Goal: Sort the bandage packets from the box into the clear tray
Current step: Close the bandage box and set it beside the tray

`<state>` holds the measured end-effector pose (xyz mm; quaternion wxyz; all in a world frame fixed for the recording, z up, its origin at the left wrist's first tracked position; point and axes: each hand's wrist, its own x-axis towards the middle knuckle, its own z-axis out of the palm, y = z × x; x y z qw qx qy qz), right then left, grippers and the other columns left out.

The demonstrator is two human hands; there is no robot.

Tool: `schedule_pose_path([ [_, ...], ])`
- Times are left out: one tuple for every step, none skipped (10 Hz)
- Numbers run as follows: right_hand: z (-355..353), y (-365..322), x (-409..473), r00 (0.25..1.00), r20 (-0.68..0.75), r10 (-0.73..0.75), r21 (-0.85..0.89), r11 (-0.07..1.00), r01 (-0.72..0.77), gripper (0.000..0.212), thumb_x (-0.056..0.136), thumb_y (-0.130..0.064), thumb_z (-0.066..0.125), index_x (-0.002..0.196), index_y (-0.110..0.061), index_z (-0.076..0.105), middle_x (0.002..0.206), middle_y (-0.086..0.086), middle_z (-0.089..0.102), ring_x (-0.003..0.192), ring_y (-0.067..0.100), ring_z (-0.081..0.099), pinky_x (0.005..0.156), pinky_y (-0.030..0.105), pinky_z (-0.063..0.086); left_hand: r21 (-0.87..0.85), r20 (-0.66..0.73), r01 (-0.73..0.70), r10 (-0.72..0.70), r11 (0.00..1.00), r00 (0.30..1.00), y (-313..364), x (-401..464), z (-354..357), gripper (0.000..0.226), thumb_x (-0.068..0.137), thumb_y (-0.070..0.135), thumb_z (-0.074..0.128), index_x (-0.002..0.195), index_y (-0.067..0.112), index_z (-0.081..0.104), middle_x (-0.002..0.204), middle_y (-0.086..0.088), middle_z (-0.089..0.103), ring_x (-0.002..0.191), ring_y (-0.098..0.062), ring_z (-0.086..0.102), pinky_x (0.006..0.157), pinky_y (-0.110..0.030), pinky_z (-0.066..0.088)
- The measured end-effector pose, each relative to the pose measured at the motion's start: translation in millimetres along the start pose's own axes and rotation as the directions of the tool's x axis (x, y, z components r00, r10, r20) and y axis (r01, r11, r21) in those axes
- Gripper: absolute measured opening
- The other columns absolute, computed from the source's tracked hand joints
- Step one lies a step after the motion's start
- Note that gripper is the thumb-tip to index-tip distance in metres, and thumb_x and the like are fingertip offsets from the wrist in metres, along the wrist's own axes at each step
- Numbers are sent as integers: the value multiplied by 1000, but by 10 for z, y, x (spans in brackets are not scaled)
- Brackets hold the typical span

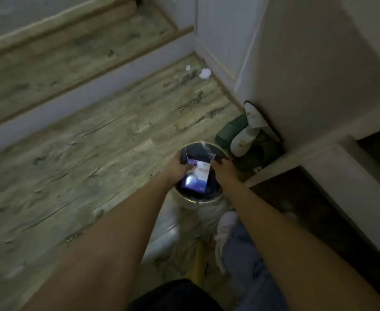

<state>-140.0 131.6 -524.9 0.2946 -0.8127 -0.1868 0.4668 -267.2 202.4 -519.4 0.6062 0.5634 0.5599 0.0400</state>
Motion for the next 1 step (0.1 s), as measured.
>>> schedule_pose_path([
  [-29, 51, 137, 999, 4, 36, -34, 999, -36, 44, 100, -25, 44, 136, 1, 44, 137, 18, 48, 126, 29, 45, 85, 24, 37, 56, -29, 50, -49, 997, 998, -61, 113, 23, 20, 90, 3, 55, 108, 4, 61, 105, -18, 63, 102, -31, 58, 90, -38, 45],
])
